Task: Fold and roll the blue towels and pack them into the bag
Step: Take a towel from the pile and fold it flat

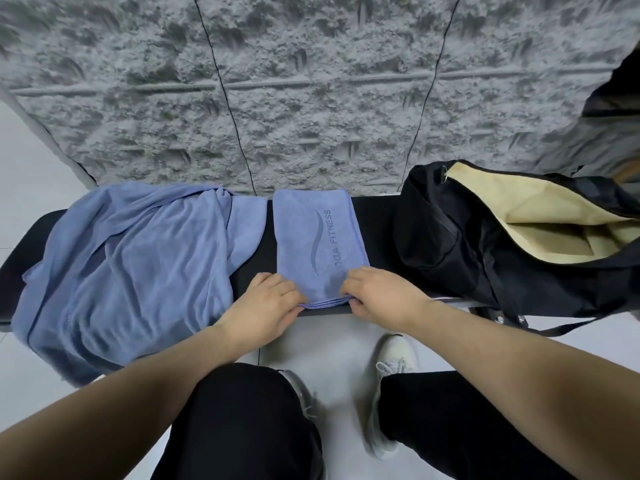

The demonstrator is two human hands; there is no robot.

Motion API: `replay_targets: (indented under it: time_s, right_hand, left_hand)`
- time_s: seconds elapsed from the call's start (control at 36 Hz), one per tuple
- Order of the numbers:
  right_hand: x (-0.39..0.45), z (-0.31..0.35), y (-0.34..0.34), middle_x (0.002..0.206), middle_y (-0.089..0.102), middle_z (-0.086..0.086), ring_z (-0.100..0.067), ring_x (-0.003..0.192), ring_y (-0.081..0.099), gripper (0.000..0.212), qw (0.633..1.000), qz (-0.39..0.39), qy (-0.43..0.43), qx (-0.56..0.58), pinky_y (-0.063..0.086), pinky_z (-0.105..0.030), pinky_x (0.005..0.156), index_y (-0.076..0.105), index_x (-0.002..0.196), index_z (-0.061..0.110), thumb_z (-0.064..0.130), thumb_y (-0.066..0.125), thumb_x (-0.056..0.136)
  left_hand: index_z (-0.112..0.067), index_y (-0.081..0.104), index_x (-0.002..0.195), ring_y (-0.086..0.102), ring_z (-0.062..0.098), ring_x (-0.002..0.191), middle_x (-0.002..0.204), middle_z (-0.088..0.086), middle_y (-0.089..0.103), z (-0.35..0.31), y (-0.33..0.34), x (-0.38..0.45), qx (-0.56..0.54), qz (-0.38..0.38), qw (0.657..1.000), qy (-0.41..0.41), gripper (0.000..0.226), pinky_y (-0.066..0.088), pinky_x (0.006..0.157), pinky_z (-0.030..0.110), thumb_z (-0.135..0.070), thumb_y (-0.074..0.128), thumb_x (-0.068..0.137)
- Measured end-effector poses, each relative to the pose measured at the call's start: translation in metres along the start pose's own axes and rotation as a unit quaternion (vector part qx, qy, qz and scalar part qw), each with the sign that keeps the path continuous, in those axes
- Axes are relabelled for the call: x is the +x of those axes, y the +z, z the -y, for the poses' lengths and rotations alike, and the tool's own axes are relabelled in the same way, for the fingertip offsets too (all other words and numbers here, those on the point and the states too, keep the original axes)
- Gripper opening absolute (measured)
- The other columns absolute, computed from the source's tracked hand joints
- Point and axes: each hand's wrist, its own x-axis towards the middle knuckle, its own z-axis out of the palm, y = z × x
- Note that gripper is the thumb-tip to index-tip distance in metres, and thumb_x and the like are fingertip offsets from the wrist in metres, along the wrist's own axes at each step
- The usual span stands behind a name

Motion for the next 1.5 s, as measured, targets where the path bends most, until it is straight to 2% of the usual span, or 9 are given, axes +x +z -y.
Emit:
replay_targets:
  time_s: [0.44, 0.67, 0.89, 0.97, 1.06, 1.11, 1.22, 1.36, 1.5]
  right_hand:
    - [-0.011, 0.000, -0.004, 0.091, 0.056, 0.017, -0.011, 0.084, 0.053, 0.024, 0.975, 0.056, 0.109, 0.186, 0.042, -0.026, 0.072, 0.052, 0.113, 0.034, 0.024, 0.055, 0.091]
    - [-0.009, -0.014, -0.008, 0.087, 0.050, 0.016, 0.002, 0.077, 0.048, 0.023, 0.971, 0.018, 0.091, 0.222, 0.038, -0.016, 0.069, 0.047, 0.092, 0.037, 0.019, 0.061, 0.091]
    - [-0.005, -0.018, -0.003, 0.101, 0.057, 0.004, -0.016, 0.093, 0.054, 0.014, 0.991, -0.014, 0.048, 0.123, 0.043, -0.027, 0.087, 0.072, 0.102, 0.021, 0.020, 0.061, 0.093]
    - [-0.003, -0.018, -0.001, 0.088, 0.054, 0.001, -0.022, 0.082, 0.048, 0.007, 0.997, -0.080, -0.016, 0.008, 0.047, -0.038, 0.071, 0.075, 0.087, 0.021, 0.019, 0.069, 0.086]
    - [-0.002, -0.010, 0.003, 0.079, 0.049, 0.005, -0.018, 0.076, 0.041, 0.012, 0.987, -0.119, -0.035, -0.102, 0.035, -0.031, 0.063, 0.069, 0.070, 0.025, 0.017, 0.076, 0.076]
    - [-0.003, -0.004, 0.005, 0.078, 0.049, 0.006, -0.018, 0.074, 0.043, 0.014, 0.983, -0.115, -0.040, -0.138, 0.028, -0.030, 0.066, 0.065, 0.068, 0.025, 0.015, 0.075, 0.073]
    - [-0.008, 0.001, 0.009, 0.072, 0.056, 0.004, -0.020, 0.067, 0.053, 0.009, 0.989, -0.104, -0.036, -0.094, 0.036, -0.029, 0.060, 0.064, 0.075, 0.019, 0.024, 0.069, 0.069]
    - [-0.008, -0.004, 0.011, 0.088, 0.064, -0.003, -0.027, 0.080, 0.061, 0.031, 0.999, -0.030, -0.011, -0.044, 0.052, -0.036, 0.070, 0.069, 0.104, 0.016, 0.022, 0.069, 0.074]
    - [-0.003, -0.001, 0.000, 0.110, 0.060, -0.002, -0.023, 0.105, 0.054, 0.029, 0.999, 0.008, 0.043, 0.013, 0.044, -0.033, 0.089, 0.066, 0.117, 0.017, 0.016, 0.049, 0.093]
  left_hand:
    - [-0.029, 0.054, 0.125, 0.051, 0.004, 0.082, 0.094, -0.017, 0.052, -0.012, -0.019, 0.008, -0.171, 0.119, 0.966, -0.155, 0.027, 0.043, 0.086, 0.028, -0.025, 0.052, 0.099]
    - [-0.026, 0.054, 0.108, 0.054, 0.013, 0.084, 0.105, -0.013, 0.049, 0.000, -0.017, 0.010, -0.134, 0.088, 0.984, -0.076, 0.017, 0.049, 0.074, 0.034, -0.014, 0.048, 0.098]
    - [-0.021, 0.070, 0.100, 0.050, 0.018, 0.075, 0.093, -0.004, 0.061, 0.005, -0.008, 0.011, 0.021, 0.015, 1.000, 0.013, 0.026, 0.044, 0.061, 0.031, -0.006, 0.057, 0.083]
    - [-0.019, 0.071, 0.099, 0.048, 0.017, 0.081, 0.093, -0.005, 0.063, 0.005, -0.006, 0.009, 0.051, -0.012, 0.998, 0.043, 0.026, 0.034, 0.070, 0.027, -0.011, 0.052, 0.084]
    - [-0.015, 0.073, 0.100, 0.055, 0.019, 0.079, 0.092, -0.002, 0.065, 0.006, -0.003, 0.007, 0.059, -0.006, 0.996, 0.060, 0.031, 0.046, 0.067, 0.030, -0.001, 0.075, 0.072]
    - [-0.013, 0.073, 0.100, 0.059, 0.021, 0.076, 0.091, 0.000, 0.065, 0.006, -0.003, 0.007, 0.050, 0.001, 0.997, 0.057, 0.030, 0.051, 0.063, 0.033, 0.000, 0.071, 0.074]
    - [-0.010, 0.072, 0.100, 0.061, 0.023, 0.072, 0.090, 0.002, 0.063, 0.001, -0.007, 0.006, 0.022, 0.033, 0.999, 0.032, 0.030, 0.053, 0.066, 0.035, -0.015, 0.047, 0.084]
    - [-0.009, 0.070, 0.108, 0.061, 0.019, 0.074, 0.094, 0.002, 0.062, 0.002, -0.011, 0.003, -0.004, 0.056, 0.998, 0.025, 0.030, 0.054, 0.072, 0.031, -0.023, 0.053, 0.087]
    - [-0.011, 0.072, 0.104, 0.066, 0.017, 0.082, 0.094, -0.002, 0.066, 0.000, -0.013, 0.006, -0.074, 0.050, 0.994, -0.070, 0.022, 0.054, 0.073, 0.026, -0.009, 0.068, 0.083]
